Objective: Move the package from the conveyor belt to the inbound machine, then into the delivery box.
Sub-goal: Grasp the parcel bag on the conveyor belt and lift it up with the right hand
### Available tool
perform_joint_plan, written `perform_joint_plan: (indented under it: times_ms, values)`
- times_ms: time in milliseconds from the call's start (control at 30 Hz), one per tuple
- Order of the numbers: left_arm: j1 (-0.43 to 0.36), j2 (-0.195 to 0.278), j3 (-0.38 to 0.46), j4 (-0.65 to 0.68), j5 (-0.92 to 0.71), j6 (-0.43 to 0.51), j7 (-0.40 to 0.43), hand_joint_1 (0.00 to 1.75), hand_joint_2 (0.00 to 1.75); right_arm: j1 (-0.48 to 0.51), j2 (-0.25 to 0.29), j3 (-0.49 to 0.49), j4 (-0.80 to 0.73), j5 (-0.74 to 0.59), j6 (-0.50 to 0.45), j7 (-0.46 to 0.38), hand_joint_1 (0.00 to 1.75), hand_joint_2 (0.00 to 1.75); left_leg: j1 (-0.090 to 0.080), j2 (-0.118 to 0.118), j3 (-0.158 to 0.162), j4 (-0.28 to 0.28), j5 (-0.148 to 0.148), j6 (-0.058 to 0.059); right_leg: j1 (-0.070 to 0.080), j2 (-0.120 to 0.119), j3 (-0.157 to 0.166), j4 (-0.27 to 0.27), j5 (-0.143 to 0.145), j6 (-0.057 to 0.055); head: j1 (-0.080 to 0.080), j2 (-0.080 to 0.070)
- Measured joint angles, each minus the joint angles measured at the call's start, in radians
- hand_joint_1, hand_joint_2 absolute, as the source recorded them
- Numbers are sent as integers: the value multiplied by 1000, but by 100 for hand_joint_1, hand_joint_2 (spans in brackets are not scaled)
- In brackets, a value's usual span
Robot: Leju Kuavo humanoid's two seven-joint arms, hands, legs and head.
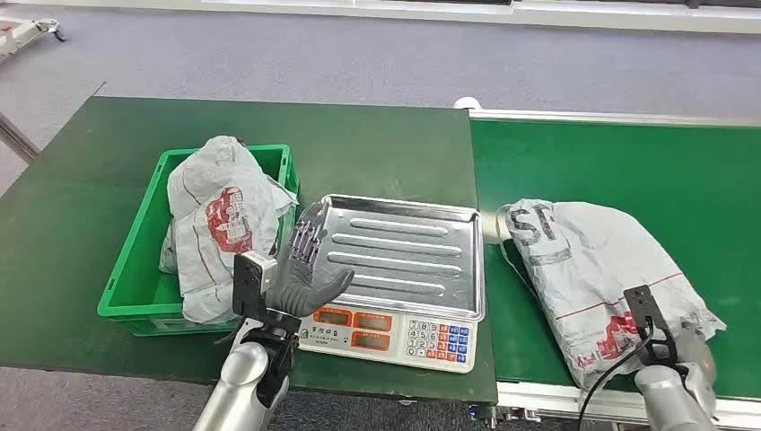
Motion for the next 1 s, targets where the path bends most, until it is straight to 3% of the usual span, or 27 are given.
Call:
perform_joint_plan:
  times_ms: [200,367,500,800,1000]
  values:
    - [-16,0,-1,12,3,-6,-5,0,175,-21,4,0,14,29,115,-49,0,175,0,7,3,0,-2,1,1,6,4,0,1,1,0,0]
    - [-18,-1,-1,15,2,-10,-8,0,175,-25,15,-3,17,38,106,-159,3,175,0,11,2,0,-4,0,1,11,7,0,1,0,0,0]
    - [-21,-3,-1,19,0,-14,-11,0,175,-25,38,-12,18,34,69,-261,175,175,0,10,5,0,-1,0,1,9,5,0,2,0,0,0]
    - [-28,-5,-1,40,-8,-12,-24,0,175,-46,104,-68,11,-73,32,-517,175,175,0,7,2,0,2,0,1,6,1,0,3,0,0,0]
    - [-29,-4,-1,48,-10,-4,-33,0,175,-67,152,-72,-26,-113,14,-601,175,175,0,7,1,0,2,0,1,6,0,0,3,0,0,0]
